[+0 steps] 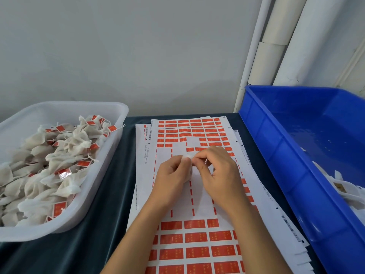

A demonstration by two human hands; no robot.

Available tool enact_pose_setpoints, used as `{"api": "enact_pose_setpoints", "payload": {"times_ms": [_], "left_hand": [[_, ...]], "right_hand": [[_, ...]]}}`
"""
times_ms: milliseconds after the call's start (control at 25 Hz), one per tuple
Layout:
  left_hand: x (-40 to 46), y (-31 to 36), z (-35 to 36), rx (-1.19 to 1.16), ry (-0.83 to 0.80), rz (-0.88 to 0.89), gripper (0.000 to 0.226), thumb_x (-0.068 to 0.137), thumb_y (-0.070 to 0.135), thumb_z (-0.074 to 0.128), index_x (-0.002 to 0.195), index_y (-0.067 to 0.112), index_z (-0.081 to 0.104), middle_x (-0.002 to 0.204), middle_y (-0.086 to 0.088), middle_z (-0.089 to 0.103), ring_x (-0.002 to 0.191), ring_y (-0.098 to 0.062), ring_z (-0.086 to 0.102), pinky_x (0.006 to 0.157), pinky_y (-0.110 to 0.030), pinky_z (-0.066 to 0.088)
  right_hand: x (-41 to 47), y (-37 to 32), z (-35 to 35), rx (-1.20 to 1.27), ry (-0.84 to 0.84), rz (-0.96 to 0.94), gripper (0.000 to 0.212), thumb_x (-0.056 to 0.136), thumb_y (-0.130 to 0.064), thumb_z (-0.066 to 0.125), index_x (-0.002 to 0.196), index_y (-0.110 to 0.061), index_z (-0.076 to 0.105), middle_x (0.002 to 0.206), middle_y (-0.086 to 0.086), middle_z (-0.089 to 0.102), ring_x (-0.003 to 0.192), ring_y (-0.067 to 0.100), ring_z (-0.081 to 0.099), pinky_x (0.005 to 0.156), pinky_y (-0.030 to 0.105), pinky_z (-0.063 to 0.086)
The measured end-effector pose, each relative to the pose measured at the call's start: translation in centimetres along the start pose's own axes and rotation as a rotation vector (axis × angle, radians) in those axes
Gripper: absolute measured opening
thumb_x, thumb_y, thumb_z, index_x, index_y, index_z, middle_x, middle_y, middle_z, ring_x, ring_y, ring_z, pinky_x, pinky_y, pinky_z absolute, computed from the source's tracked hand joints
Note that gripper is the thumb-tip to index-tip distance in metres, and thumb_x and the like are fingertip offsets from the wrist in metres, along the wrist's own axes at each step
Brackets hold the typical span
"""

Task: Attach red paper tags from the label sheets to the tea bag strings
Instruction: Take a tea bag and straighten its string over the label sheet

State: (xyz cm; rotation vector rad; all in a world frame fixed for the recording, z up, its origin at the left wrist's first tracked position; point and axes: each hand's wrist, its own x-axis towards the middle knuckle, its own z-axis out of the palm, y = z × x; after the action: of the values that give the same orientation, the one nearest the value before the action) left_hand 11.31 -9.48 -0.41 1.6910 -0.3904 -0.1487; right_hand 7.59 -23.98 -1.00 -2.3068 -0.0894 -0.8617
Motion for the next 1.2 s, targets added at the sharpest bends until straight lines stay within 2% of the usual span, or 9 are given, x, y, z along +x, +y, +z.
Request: {"api": "enact_pose_setpoints", "payload": {"times_ms": [120, 200, 360, 480, 640, 800, 960, 1120, 1200], "left_hand": [[-0.3, 0.3, -0.2, 0.03, -0.12, 0.016, 0.039, 0.104, 0.039, 0.049, 0.076, 0.02, 0.069, 0.072, -0.008, 0.062, 0.069, -0.021, 0.057, 0.069, -0.025, 0.049], [-0.5, 0.4, -0.3, 0.066, -0.142, 0.008, 0.034, 0.098, 0.043, 0.051, 0.074, 0.029, 0.07, 0.068, 0.0, 0.062, 0.065, -0.014, 0.056, 0.065, -0.021, 0.048], [-0.1, -0.3, 0.1, 0.198, -0.038, -0.001, 0.024, 0.098, 0.029, 0.062, 0.079, 0.018, 0.069, 0.064, 0.006, 0.06, 0.058, -0.004, 0.052, 0.058, -0.024, 0.045], [0.0, -0.8, 0.4, 0.259, 0.014, 0.003, 0.016, 0.096, 0.029, 0.063, 0.084, 0.022, 0.071, 0.068, 0.011, 0.065, 0.063, 0.0, 0.06, 0.055, -0.011, 0.045], [-0.1, -1.2, 0.9, 0.313, 0.051, 0.042, 0.012, 0.095, 0.033, 0.065, 0.085, 0.028, 0.065, 0.078, 0.02, 0.066, 0.071, 0.001, 0.061, 0.057, -0.008, 0.045], [-0.2, -1.4, 0.8, 0.332, 0.053, 0.093, 0.011, 0.095, 0.038, 0.066, 0.086, 0.033, 0.062, 0.083, 0.023, 0.066, 0.075, 0.0, 0.062, 0.06, -0.007, 0.047], [-0.2, -1.1, 0.6, 0.217, 0.053, 0.165, 0.006, 0.093, 0.035, 0.065, 0.087, 0.034, 0.066, 0.083, 0.018, 0.068, 0.079, -0.004, 0.064, 0.063, -0.009, 0.049], [0.2, -1.1, 0.7, 0.154, 0.161, 0.11, 0.011, 0.096, 0.031, 0.067, 0.085, 0.031, 0.067, 0.082, 0.015, 0.07, 0.081, -0.005, 0.066, 0.064, -0.01, 0.052], [0.4, -1.2, 0.6, 0.143, 0.212, 0.081, 0.013, 0.097, 0.029, 0.066, 0.084, 0.03, 0.066, 0.081, 0.015, 0.07, 0.08, -0.005, 0.066, 0.063, -0.01, 0.051]], "right_hand": [[0.1, -0.4, -0.1, 0.136, -0.044, 0.107, 0.009, 0.098, -0.039, 0.063, 0.101, -0.032, 0.069, 0.105, -0.023, 0.066, 0.1, -0.003, 0.062, 0.079, 0.005, 0.049], [0.2, -0.4, -0.1, 0.26, -0.122, 0.223, 0.003, 0.099, -0.033, 0.067, 0.098, -0.033, 0.07, 0.098, -0.024, 0.069, 0.099, -0.004, 0.064, 0.077, 0.004, 0.049], [0.2, -0.3, -0.4, 0.329, -0.133, 0.276, 0.004, 0.098, -0.029, 0.069, 0.095, -0.029, 0.072, 0.088, -0.019, 0.071, 0.09, -0.002, 0.067, 0.071, 0.008, 0.052], [0.2, -0.2, -0.5, 0.337, -0.137, 0.308, 0.007, 0.098, -0.03, 0.069, 0.092, -0.031, 0.072, 0.085, -0.021, 0.07, 0.088, -0.001, 0.067, 0.071, 0.008, 0.051], [0.3, 0.1, -0.5, 0.336, -0.161, 0.35, 0.008, 0.098, -0.033, 0.068, 0.091, -0.034, 0.072, 0.085, -0.023, 0.069, 0.088, -0.001, 0.067, 0.071, 0.009, 0.053], [0.4, 0.5, -0.6, 0.443, -0.172, 0.428, 0.008, 0.097, -0.035, 0.07, 0.092, -0.032, 0.075, 0.085, -0.014, 0.074, 0.083, 0.009, 0.072, 0.071, 0.024, 0.062], [0.5, 0.6, -0.7, 0.569, -0.196, 0.51, 0.013, 0.098, -0.036, 0.068, 0.098, -0.027, 0.077, 0.09, -0.009, 0.077, 0.084, 0.013, 0.075, 0.074, 0.031, 0.064], [0.3, 0.4, -0.1, 0.456, -0.223, 0.471, 0.008, 0.1, -0.031, 0.067, 0.095, -0.033, 0.073, 0.089, -0.017, 0.073, 0.085, 0.005, 0.071, 0.07, 0.02, 0.06], [0.2, 0.4, 0.2, 0.363, -0.243, 0.414, 0.009, 0.101, -0.033, 0.065, 0.094, -0.035, 0.07, 0.089, -0.02, 0.07, 0.088, 0.001, 0.067, 0.073, 0.019, 0.057]]}}
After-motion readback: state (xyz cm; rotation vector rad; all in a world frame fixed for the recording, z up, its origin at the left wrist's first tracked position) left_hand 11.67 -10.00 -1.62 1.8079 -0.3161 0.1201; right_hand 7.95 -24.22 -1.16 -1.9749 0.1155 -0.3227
